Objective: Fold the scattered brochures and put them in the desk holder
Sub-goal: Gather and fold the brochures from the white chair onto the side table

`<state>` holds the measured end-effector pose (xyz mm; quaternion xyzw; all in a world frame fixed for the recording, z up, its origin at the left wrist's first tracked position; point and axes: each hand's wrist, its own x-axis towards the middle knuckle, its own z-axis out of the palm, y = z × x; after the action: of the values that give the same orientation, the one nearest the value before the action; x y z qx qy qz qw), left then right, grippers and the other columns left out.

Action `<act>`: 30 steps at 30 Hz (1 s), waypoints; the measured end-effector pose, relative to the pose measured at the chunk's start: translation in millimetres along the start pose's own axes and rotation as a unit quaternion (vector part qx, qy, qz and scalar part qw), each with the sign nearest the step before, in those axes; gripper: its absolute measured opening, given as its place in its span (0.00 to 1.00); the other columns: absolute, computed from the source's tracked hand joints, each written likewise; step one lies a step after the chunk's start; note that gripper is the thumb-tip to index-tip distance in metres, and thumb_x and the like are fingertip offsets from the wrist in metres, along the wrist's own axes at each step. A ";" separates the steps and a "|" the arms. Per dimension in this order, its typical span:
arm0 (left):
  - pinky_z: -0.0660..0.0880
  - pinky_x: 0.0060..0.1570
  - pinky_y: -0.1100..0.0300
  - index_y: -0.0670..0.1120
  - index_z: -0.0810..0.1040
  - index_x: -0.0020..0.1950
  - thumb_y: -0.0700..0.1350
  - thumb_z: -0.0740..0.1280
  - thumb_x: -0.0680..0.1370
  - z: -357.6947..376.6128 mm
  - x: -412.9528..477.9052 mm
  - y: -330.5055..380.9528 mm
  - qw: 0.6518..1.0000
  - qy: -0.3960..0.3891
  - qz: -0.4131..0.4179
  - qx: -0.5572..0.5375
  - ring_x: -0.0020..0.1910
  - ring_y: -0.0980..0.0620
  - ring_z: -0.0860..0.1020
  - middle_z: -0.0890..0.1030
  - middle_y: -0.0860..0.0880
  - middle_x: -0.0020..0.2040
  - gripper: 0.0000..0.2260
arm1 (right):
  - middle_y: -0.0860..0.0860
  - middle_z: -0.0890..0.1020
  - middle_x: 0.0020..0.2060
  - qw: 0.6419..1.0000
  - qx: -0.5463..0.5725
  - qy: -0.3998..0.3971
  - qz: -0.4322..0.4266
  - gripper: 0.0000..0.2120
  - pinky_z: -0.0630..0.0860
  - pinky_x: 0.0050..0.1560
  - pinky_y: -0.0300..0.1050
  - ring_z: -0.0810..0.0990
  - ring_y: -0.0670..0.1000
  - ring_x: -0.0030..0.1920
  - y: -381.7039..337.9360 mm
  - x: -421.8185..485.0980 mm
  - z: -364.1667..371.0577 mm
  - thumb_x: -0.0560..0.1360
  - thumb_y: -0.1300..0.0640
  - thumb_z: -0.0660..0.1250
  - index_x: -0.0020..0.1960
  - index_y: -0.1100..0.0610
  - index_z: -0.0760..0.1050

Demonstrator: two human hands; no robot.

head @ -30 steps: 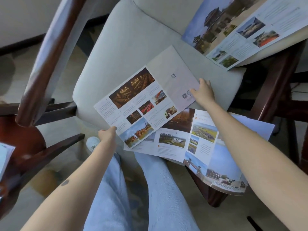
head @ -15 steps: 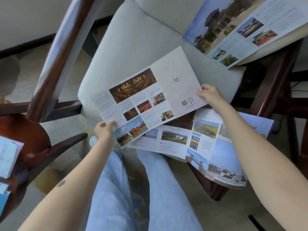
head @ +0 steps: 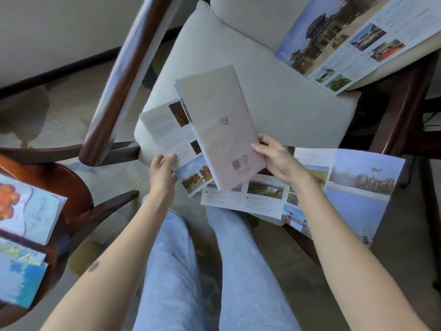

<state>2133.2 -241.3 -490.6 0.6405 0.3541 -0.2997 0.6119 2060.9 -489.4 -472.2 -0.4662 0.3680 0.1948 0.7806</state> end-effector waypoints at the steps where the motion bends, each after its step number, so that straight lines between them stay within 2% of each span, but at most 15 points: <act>1: 0.77 0.39 0.62 0.48 0.74 0.48 0.43 0.63 0.78 -0.2 -1.7 3.1 1.000 -0.017 0.004 -0.010 0.46 0.52 0.80 0.81 0.50 0.48 0.01 | 0.46 0.84 0.38 1.000 -0.021 0.019 -0.008 0.08 0.77 0.40 0.35 0.81 0.42 0.37 5.9 1.8 9.5 0.78 0.66 0.60 0.49 0.55 0.73; 3: 0.76 0.34 0.64 0.48 0.74 0.46 0.44 0.62 0.79 -1.7 -4.2 9.9 0.999 -0.043 0.006 -0.023 0.41 0.55 0.79 0.80 0.51 0.44 0.03 | 0.47 0.83 0.37 0.995 -0.064 0.064 -0.028 0.07 0.77 0.37 0.33 0.80 0.40 0.34 14.5 4.8 27.6 0.77 0.66 0.60 0.48 0.55 0.72; 6: 0.75 0.34 0.63 0.50 0.75 0.46 0.45 0.61 0.79 -8.2 -7.4 18.1 0.997 -0.059 -0.002 -0.051 0.38 0.57 0.80 0.81 0.52 0.43 0.04 | 0.54 0.81 0.45 0.984 -0.127 0.122 -0.041 0.06 0.77 0.37 0.34 0.80 0.45 0.37 22.9 8.8 50.6 0.77 0.66 0.61 0.52 0.58 0.72; 9: 0.75 0.38 0.58 0.49 0.75 0.46 0.43 0.62 0.79 -16.2 -13.3 23.1 0.995 -0.086 0.001 -0.059 0.41 0.54 0.80 0.81 0.51 0.42 0.04 | 0.55 0.81 0.51 0.967 -0.222 0.117 -0.047 0.10 0.77 0.43 0.37 0.80 0.50 0.46 28.4 12.2 71.6 0.77 0.63 0.62 0.58 0.62 0.73; 12: 0.76 0.34 0.60 0.50 0.75 0.43 0.41 0.63 0.77 -22.3 -22.3 28.3 0.991 -0.116 0.011 -0.068 0.37 0.54 0.80 0.80 0.52 0.38 0.05 | 0.53 0.79 0.53 0.941 -0.308 0.126 -0.063 0.14 0.74 0.40 0.35 0.77 0.51 0.49 33.9 14.0 95.6 0.77 0.61 0.63 0.62 0.59 0.72; 13: 0.76 0.33 0.61 0.49 0.75 0.43 0.41 0.63 0.77 -24.7 -25.7 30.1 0.989 -0.125 0.010 -0.081 0.37 0.55 0.80 0.80 0.52 0.38 0.05 | 0.53 0.77 0.55 0.935 -0.323 0.132 -0.064 0.18 0.74 0.42 0.37 0.76 0.51 0.49 35.8 14.3 102.9 0.76 0.60 0.64 0.65 0.58 0.70; 16: 0.77 0.34 0.61 0.48 0.75 0.50 0.45 0.64 0.78 -32.8 -34.8 32.8 0.982 -0.154 0.004 -0.107 0.40 0.55 0.80 0.80 0.50 0.44 0.03 | 0.54 0.68 0.64 0.924 -0.357 0.125 -0.055 0.25 0.74 0.54 0.44 0.74 0.52 0.56 40.8 10.8 121.7 0.76 0.58 0.65 0.71 0.55 0.64; 19: 0.76 0.33 0.63 0.48 0.74 0.49 0.45 0.63 0.79 -38.5 -45.1 35.0 0.979 -0.176 0.005 -0.103 0.39 0.57 0.79 0.80 0.52 0.42 0.03 | 0.54 0.66 0.68 0.936 -0.328 0.111 -0.064 0.20 0.70 0.63 0.45 0.71 0.47 0.61 45.2 1.1 141.0 0.78 0.58 0.62 0.69 0.55 0.67; 21: 0.75 0.33 0.65 0.47 0.73 0.50 0.43 0.63 0.79 -41.4 -52.1 36.1 0.980 -0.187 0.026 -0.068 0.37 0.60 0.78 0.79 0.53 0.41 0.02 | 0.54 0.68 0.67 0.943 -0.304 0.113 -0.070 0.17 0.67 0.65 0.41 0.69 0.45 0.61 46.9 -6.4 152.5 0.79 0.57 0.59 0.68 0.57 0.69; 22: 0.75 0.35 0.66 0.46 0.74 0.52 0.42 0.63 0.79 -43.0 -55.5 36.2 0.979 -0.194 0.050 -0.040 0.38 0.61 0.78 0.79 0.53 0.41 0.03 | 0.55 0.71 0.65 0.946 -0.298 0.111 -0.068 0.16 0.67 0.66 0.43 0.71 0.46 0.61 47.2 -10.6 157.7 0.80 0.56 0.58 0.66 0.58 0.71; 24: 0.76 0.42 0.68 0.47 0.77 0.53 0.40 0.63 0.78 -47.8 -62.6 36.8 0.970 -0.215 0.109 0.044 0.41 0.64 0.79 0.80 0.54 0.44 0.05 | 0.54 0.77 0.59 0.966 -0.238 0.082 -0.064 0.16 0.68 0.68 0.51 0.75 0.48 0.60 46.5 -20.0 168.7 0.81 0.52 0.54 0.61 0.57 0.75; 26: 0.73 0.50 0.70 0.46 0.78 0.56 0.39 0.63 0.78 -53.7 -70.0 36.5 0.950 -0.241 0.146 0.132 0.49 0.64 0.78 0.81 0.52 0.52 0.09 | 0.52 0.81 0.54 0.996 -0.072 0.030 -0.040 0.20 0.71 0.67 0.53 0.79 0.48 0.57 45.6 -29.9 178.0 0.81 0.46 0.51 0.55 0.53 0.79; 27: 0.72 0.55 0.68 0.45 0.78 0.59 0.38 0.62 0.78 -58.0 -72.4 37.1 0.941 -0.249 0.150 0.172 0.54 0.62 0.77 0.80 0.51 0.57 0.11 | 0.52 0.83 0.52 1.000 0.004 0.016 -0.027 0.21 0.72 0.65 0.53 0.80 0.50 0.56 47.2 -32.9 181.0 0.79 0.44 0.51 0.54 0.52 0.81; 28: 0.70 0.58 0.65 0.45 0.77 0.60 0.37 0.61 0.78 -63.4 -73.3 37.6 0.931 -0.259 0.152 0.206 0.59 0.60 0.75 0.78 0.51 0.61 0.13 | 0.53 0.83 0.52 0.999 0.037 0.020 -0.014 0.20 0.73 0.64 0.54 0.80 0.52 0.55 50.0 -35.7 184.3 0.79 0.44 0.53 0.54 0.52 0.81; 30: 0.69 0.59 0.65 0.48 0.77 0.61 0.38 0.60 0.77 -77.7 -73.7 38.8 0.906 -0.286 0.174 0.258 0.59 0.62 0.74 0.79 0.55 0.60 0.15 | 0.54 0.82 0.52 0.997 -0.025 0.075 -0.023 0.12 0.71 0.65 0.57 0.80 0.54 0.54 56.8 -39.1 192.2 0.79 0.52 0.59 0.56 0.55 0.77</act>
<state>2119.3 -170.3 -402.6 0.7147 -0.0431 -0.4393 0.5425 2074.1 -292.6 -419.2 -0.5071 0.4094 0.1507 0.7433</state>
